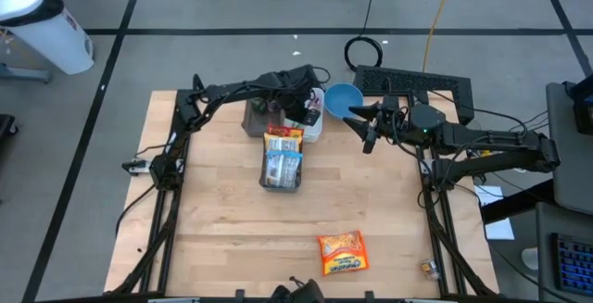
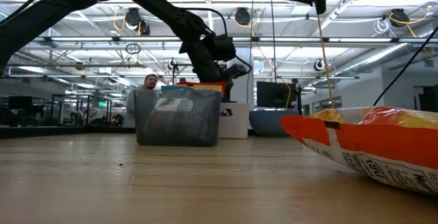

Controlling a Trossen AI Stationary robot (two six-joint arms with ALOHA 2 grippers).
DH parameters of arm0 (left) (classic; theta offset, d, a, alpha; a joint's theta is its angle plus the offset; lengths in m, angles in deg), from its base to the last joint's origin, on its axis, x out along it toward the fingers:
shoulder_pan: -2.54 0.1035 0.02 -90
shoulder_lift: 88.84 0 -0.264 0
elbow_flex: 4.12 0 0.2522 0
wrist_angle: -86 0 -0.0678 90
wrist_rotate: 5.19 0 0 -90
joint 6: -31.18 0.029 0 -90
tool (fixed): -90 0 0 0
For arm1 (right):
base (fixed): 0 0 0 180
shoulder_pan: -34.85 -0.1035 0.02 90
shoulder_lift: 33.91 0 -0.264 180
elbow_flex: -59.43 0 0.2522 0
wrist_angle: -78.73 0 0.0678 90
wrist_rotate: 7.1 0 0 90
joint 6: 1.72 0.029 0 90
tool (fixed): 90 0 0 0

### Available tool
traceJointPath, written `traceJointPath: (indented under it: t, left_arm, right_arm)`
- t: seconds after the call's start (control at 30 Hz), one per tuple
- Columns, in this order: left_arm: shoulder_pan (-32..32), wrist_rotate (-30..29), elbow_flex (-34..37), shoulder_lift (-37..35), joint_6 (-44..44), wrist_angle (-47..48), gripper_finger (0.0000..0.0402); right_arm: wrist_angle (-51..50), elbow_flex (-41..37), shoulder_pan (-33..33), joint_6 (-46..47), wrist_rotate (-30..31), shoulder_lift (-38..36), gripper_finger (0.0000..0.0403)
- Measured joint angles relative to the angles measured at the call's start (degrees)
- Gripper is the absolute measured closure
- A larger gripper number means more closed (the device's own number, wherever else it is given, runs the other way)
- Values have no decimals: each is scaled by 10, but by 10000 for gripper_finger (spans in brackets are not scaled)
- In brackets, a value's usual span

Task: Pick & Place Food Item
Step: Put the orange noodle pack into the bottom black bin

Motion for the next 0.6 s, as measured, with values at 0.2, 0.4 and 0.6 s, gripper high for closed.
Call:
traceJointPath:
  t: [0.2, 0.4, 0.6]
  left_arm:
    - [14, 102, -6, 0, -18, -33, 310]
    - [25, 179, -55, -21, 10, 4, 309]
    - [-10, 73, -75, -144, 69, 4, 309]
  right_arm:
    - [0, 0, 0, 0, 0, 0, 204]
    - [0, 0, 0, -2, 0, 0, 198]
    - [0, 0, 0, -18, 0, 0, 200]
